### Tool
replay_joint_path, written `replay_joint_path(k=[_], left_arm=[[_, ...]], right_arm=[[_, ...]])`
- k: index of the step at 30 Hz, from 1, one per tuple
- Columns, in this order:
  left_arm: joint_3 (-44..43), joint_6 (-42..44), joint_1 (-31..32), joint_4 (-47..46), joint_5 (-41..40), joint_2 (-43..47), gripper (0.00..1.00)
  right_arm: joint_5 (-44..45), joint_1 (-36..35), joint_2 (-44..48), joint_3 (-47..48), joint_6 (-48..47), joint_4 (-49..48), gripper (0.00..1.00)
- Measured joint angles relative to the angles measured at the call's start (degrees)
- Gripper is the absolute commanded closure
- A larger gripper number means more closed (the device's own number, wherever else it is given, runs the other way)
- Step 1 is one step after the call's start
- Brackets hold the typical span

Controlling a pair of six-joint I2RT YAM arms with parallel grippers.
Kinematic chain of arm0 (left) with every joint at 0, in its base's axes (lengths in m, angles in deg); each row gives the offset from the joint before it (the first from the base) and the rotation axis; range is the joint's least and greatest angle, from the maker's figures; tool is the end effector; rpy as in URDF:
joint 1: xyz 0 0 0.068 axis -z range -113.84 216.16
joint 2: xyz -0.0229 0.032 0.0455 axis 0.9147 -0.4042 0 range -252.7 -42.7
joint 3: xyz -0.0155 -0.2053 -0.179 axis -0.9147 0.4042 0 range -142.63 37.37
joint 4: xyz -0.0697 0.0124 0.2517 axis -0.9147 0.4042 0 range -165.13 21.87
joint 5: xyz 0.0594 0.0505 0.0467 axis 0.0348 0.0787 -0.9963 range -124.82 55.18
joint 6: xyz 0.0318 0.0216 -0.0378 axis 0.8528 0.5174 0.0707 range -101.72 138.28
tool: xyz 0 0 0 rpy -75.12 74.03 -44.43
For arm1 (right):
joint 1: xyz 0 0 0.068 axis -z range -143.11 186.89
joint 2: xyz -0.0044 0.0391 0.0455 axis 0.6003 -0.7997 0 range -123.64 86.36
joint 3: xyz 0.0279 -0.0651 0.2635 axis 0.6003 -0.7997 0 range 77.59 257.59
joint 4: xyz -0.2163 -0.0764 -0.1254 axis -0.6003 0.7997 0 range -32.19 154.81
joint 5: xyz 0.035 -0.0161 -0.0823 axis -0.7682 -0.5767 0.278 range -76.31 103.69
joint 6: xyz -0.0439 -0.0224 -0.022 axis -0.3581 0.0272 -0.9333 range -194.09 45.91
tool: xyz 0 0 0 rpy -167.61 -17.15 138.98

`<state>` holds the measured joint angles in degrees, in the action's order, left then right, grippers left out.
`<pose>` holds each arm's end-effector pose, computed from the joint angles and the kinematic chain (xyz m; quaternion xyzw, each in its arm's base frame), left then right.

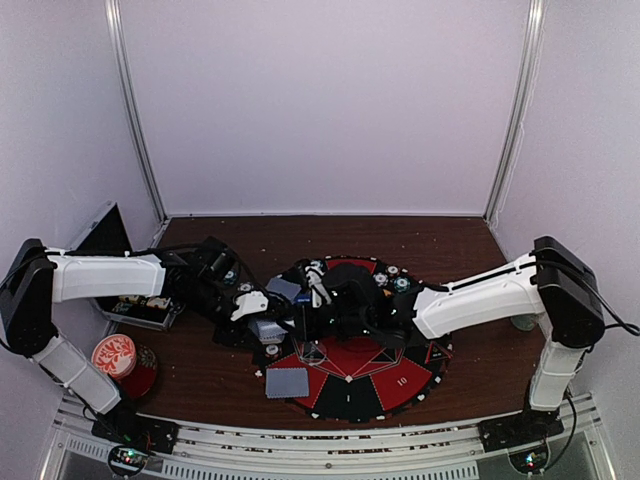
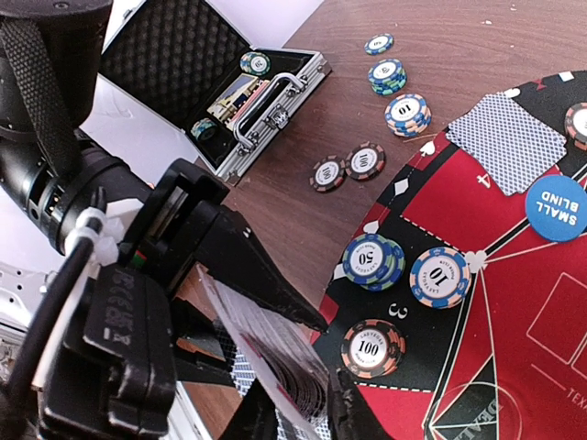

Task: Distribute texas hold em gaming equipment
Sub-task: Pick up the poker card from the face-down deck piles, then flop the poker card in the community card area.

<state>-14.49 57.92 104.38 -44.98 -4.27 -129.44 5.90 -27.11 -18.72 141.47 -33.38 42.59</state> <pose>0.2123 -0.1903 0.1913 0.6361 0.6969 -0.2546 0.2117 0.1757 0.3713 0.2043 -0.2061 0.8213 0.4539 0.2774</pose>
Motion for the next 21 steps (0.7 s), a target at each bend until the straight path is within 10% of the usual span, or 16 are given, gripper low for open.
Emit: replay_joint_path(k=[8, 21], left_arm=[[0.0, 0.0, 0.0, 0.0, 0.1, 0.0, 0.61], [0.0, 0.0, 0.0, 0.1, 0.2, 0.0, 0.61]], right_arm=[[0.3, -0.3, 2.3, -1.9, 0.0, -0.3, 1.0], [7.6, -0.7, 14.1, -7.7, -5.4, 4.9, 1.0]])
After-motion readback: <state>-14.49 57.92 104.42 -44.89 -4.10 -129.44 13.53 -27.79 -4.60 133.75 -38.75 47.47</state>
